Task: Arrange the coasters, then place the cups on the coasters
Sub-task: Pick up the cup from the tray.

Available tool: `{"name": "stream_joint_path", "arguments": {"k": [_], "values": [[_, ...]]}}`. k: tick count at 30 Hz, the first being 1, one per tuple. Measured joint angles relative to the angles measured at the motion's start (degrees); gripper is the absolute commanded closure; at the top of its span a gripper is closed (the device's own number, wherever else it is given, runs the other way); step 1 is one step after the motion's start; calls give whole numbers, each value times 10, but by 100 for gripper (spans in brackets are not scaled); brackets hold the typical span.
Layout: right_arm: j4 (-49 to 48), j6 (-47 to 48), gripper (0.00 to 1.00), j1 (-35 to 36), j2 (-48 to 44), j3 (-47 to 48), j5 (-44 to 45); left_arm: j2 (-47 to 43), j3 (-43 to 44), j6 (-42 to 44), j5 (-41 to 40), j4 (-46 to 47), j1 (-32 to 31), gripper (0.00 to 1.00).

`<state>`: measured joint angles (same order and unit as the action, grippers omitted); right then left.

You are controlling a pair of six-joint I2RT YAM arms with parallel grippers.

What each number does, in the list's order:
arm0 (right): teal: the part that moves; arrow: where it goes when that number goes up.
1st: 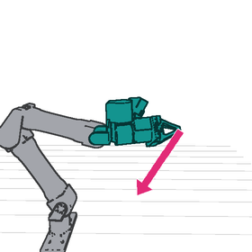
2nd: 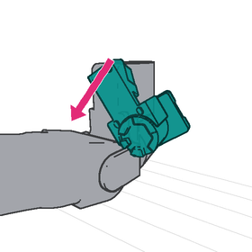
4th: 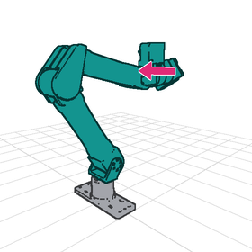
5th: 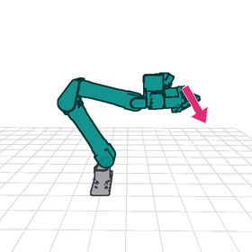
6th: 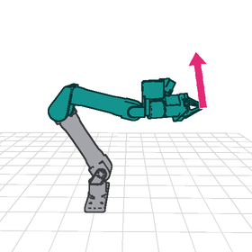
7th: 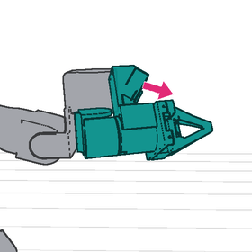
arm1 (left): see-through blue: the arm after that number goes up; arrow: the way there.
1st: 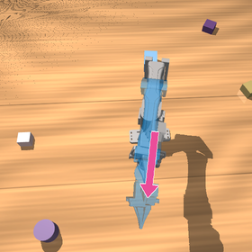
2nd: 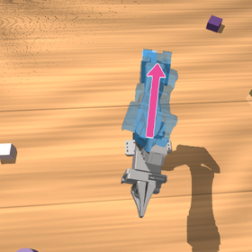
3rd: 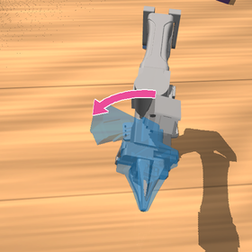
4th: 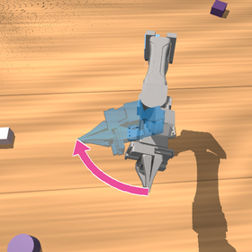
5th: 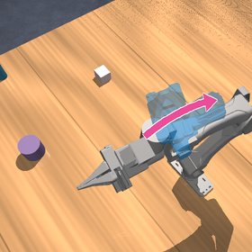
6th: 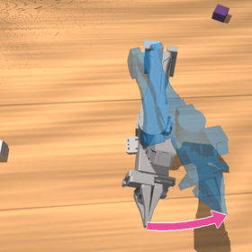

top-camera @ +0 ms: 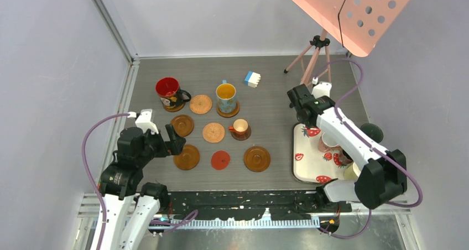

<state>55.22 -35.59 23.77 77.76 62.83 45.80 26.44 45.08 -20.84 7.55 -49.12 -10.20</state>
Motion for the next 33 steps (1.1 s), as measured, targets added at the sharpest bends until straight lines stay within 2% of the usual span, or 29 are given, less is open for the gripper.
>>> {"name": "stream_joint_path", "arguments": {"k": [7, 17, 21, 27, 33], "values": [[-7, -41, 42, -26, -80, -65, -41, -1, 0, 0, 0, 0, -4, 1], [-60, -32, 43, -89, -83, -122, -108, -2, 0, 0, 0, 0, -10, 1], [-86, -18, 49, -113, -81, -139, -134, -2, 0, 0, 0, 0, -10, 1], [-105, -2, 67, -120, -80, -149, -151, -2, 0, 0, 0, 0, -10, 1], [-109, 13, 68, -120, -80, -148, -158, 1, 0, 0, 0, 0, -11, 1]]}}
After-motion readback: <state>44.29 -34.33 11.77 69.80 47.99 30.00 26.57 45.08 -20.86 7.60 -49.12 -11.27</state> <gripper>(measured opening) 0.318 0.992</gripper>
